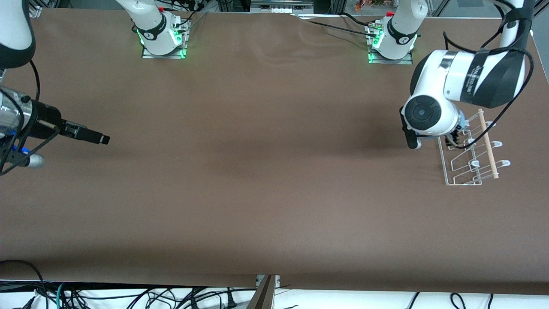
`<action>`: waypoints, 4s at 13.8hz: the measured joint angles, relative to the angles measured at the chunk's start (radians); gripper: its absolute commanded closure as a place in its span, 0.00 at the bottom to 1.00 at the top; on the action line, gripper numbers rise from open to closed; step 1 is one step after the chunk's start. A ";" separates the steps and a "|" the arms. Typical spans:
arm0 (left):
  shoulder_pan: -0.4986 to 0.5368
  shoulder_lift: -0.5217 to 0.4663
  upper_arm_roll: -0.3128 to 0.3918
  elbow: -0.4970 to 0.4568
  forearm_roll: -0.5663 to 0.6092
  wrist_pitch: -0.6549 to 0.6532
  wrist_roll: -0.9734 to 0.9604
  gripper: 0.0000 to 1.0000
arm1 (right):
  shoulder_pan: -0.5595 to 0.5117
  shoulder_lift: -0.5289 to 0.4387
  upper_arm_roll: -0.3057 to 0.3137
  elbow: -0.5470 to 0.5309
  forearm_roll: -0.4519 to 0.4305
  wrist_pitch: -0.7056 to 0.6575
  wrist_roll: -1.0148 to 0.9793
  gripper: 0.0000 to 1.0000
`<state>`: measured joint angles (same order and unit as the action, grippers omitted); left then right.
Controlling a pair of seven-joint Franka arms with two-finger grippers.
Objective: Transfer cup to left arm and place on rack
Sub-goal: 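Move the cup with the left gripper over the rack's pegs, then lower the cup onto a rack peg and open the left gripper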
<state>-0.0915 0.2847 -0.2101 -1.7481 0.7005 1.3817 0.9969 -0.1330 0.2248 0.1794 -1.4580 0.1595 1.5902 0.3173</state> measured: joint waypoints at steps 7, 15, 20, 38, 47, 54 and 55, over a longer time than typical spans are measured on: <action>0.050 0.075 0.014 -0.069 0.252 -0.162 -0.217 0.90 | 0.145 -0.273 -0.186 -0.316 -0.099 0.074 -0.178 0.01; 0.065 0.077 -0.013 -0.381 0.367 -0.124 -0.559 0.90 | 0.246 -0.280 -0.230 -0.364 -0.172 0.088 -0.220 0.01; 0.061 0.078 -0.016 -0.456 0.432 -0.088 -0.659 0.88 | 0.258 -0.291 -0.129 -0.361 -0.196 0.081 -0.213 0.01; 0.100 0.126 -0.015 -0.457 0.518 0.016 -0.663 0.00 | 0.253 -0.273 -0.206 -0.307 -0.163 0.072 -0.265 0.01; 0.143 0.026 -0.015 -0.336 0.268 0.074 -0.675 0.00 | 0.253 -0.200 -0.206 -0.208 -0.165 0.046 -0.285 0.01; 0.219 -0.045 -0.012 -0.069 -0.281 0.075 -0.810 0.00 | 0.220 -0.198 -0.175 -0.205 -0.169 0.040 -0.289 0.01; 0.219 -0.046 -0.013 -0.042 -0.340 0.077 -0.864 0.00 | 0.215 -0.198 -0.170 -0.205 -0.169 0.040 -0.294 0.01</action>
<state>0.1274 0.2390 -0.2236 -1.7900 0.3603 1.4583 0.1329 0.0817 0.0264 0.0096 -1.6627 -0.0092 1.6302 0.0235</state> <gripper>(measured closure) 0.000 0.009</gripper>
